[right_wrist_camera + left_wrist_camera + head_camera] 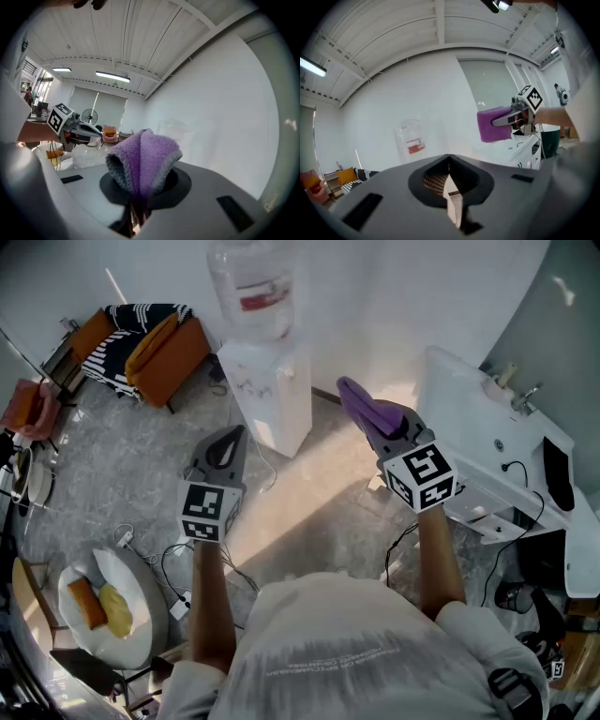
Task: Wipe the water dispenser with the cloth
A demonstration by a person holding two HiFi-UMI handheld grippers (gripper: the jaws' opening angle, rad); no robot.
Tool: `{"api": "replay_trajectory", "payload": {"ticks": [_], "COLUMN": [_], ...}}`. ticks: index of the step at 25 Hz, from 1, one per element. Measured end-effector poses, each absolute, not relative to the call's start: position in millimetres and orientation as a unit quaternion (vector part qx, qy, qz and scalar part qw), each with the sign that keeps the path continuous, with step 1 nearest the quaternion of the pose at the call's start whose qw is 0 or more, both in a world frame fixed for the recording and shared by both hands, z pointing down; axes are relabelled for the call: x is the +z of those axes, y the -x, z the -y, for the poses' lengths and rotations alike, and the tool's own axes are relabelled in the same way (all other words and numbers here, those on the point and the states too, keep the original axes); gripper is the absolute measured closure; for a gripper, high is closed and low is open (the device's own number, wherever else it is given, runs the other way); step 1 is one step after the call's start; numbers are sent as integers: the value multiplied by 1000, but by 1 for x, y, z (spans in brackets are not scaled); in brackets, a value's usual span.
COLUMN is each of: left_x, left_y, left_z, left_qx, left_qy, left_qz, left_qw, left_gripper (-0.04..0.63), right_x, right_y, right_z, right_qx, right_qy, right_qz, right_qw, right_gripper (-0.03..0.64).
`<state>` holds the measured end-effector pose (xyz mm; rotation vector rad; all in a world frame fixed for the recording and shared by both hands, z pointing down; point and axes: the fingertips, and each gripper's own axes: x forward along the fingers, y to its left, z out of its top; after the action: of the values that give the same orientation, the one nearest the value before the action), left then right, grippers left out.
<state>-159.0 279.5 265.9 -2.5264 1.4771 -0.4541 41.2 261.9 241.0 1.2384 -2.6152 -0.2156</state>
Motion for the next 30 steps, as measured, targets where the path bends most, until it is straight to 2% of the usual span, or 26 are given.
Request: {"api": "replay_trajectory", "payload": {"ticks": [8, 22, 30], "left_x": [271, 299, 318], "left_y": [136, 101, 111], "left_z": [-282, -269, -205], "left_qx": [-155, -152, -151], "left_qy": [846, 820, 822], "left_qz": [-502, -551, -548], "left_qw": [88, 39, 21], "left_gripper": [578, 577, 577], "right_x": [238, 269, 293], "right_y": [-70, -122, -122], "right_z": [-260, -233, -173], "right_qx": [-40, -37, -17], "right_qy": [-421, -390, -411], "right_qz": [903, 916, 906], "right_qw": [76, 92, 102], "right_gripper": [565, 565, 563]}}
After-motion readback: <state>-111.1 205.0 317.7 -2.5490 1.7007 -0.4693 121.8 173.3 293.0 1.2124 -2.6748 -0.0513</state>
